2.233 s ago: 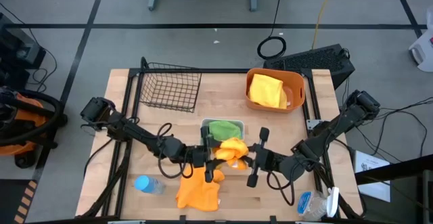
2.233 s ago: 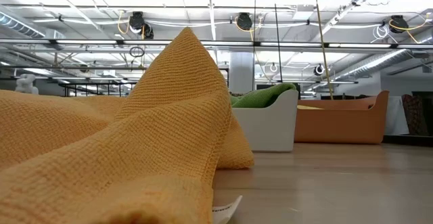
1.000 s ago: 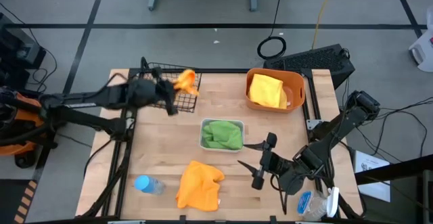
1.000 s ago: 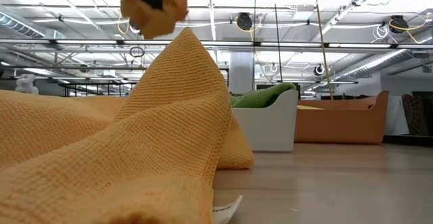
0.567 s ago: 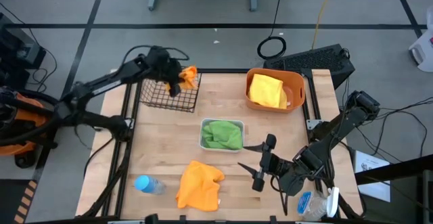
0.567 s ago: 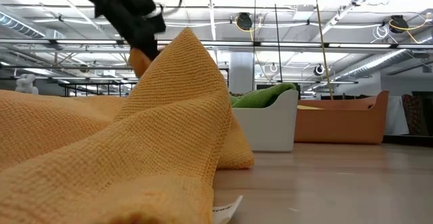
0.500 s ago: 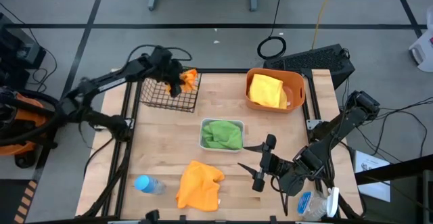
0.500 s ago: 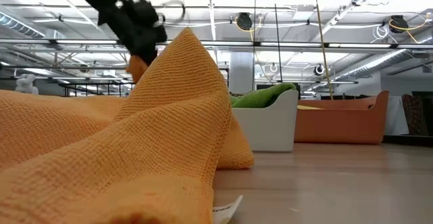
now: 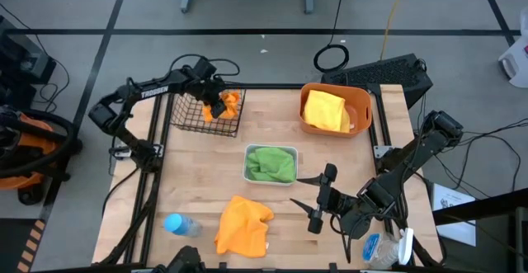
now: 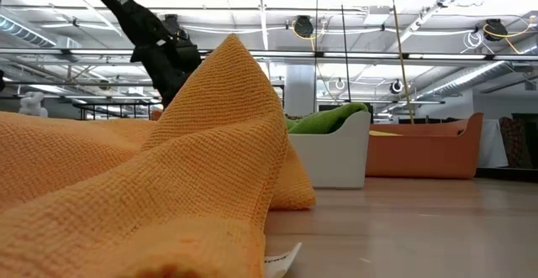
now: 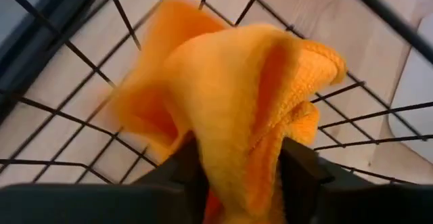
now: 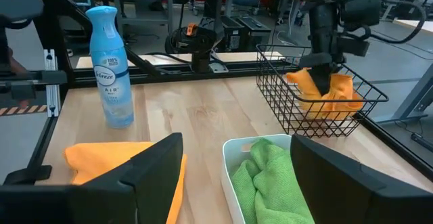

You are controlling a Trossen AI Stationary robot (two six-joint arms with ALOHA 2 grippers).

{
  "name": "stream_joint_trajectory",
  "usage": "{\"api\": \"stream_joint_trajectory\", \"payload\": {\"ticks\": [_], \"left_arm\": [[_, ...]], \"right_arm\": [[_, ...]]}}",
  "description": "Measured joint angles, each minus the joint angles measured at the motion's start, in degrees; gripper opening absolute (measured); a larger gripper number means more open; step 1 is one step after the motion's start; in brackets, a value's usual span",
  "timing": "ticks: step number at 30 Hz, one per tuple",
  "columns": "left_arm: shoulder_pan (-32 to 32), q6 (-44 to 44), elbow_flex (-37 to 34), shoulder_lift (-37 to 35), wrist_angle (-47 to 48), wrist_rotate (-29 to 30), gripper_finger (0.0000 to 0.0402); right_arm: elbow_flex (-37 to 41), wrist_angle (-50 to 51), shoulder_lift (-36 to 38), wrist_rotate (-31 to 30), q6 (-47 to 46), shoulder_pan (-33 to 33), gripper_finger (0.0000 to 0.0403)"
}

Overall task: Sort microfiber towel by color & place in baskets
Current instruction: Put the left orange microfiber cloth into the black wired basket

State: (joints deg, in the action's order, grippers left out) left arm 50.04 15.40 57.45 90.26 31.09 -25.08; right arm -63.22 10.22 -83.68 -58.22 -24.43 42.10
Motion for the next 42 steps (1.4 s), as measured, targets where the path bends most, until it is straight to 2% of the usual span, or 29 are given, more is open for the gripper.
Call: {"api": "stream_joint_trajectory", "payload": {"ticks": [3, 8, 13, 16, 22, 27, 29, 34, 38, 42], "left_arm": [[0.13, -0.12, 0.00, 0.21, 0.01, -0.31, 0.0171], [0.15, -0.04, 0.02, -0.89, 2.36, -0.28, 0.0209], [-0.23, 0.42, 0.02, -3.15, 6.05, 6.10, 0.0232], [-0.31, 0.06, 0.32, -5.62, 8.22, 8.46, 0.0239], [-2.08, -0.02, 3.48, -12.14, 16.36, 6.05, 0.0240], [-5.29, -0.02, 3.54, -17.73, 15.56, 5.84, 0.0239], [-6.74, -0.50, 3.29, -18.46, 12.54, 5.86, 0.0239], [-9.72, -3.08, 0.66, -16.22, 0.04, 10.59, 0.0239], [-10.40, -3.10, 0.26, -10.60, -0.58, 12.31, 0.0237], [-10.43, -3.08, 0.26, -4.31, -2.36, 12.56, 0.0214]], "right_arm": [[0.00, 0.00, 0.00, -0.08, -0.13, -0.01, 0.0267], [0.00, -0.02, -0.01, 0.03, -0.17, 0.01, 0.0267], [0.00, 0.04, -0.02, 0.01, -0.02, 0.01, 0.0267], [0.00, 0.51, -0.02, -0.20, -0.01, -0.02, 0.0267], [0.00, 0.87, -0.02, -0.23, -0.02, -0.19, 0.0267], [0.00, 0.87, -0.02, -0.23, -0.26, -0.17, 0.0267], [0.00, 0.85, -0.02, -0.21, -0.37, -0.34, 0.0267], [-0.02, 0.74, -0.02, -0.23, -1.02, -0.91, 0.0267], [-0.02, 0.90, -0.02, 0.04, -2.11, -0.89, 0.0267], [-0.02, 1.25, -0.02, 0.06, -2.07, -0.76, 0.0267]]}}
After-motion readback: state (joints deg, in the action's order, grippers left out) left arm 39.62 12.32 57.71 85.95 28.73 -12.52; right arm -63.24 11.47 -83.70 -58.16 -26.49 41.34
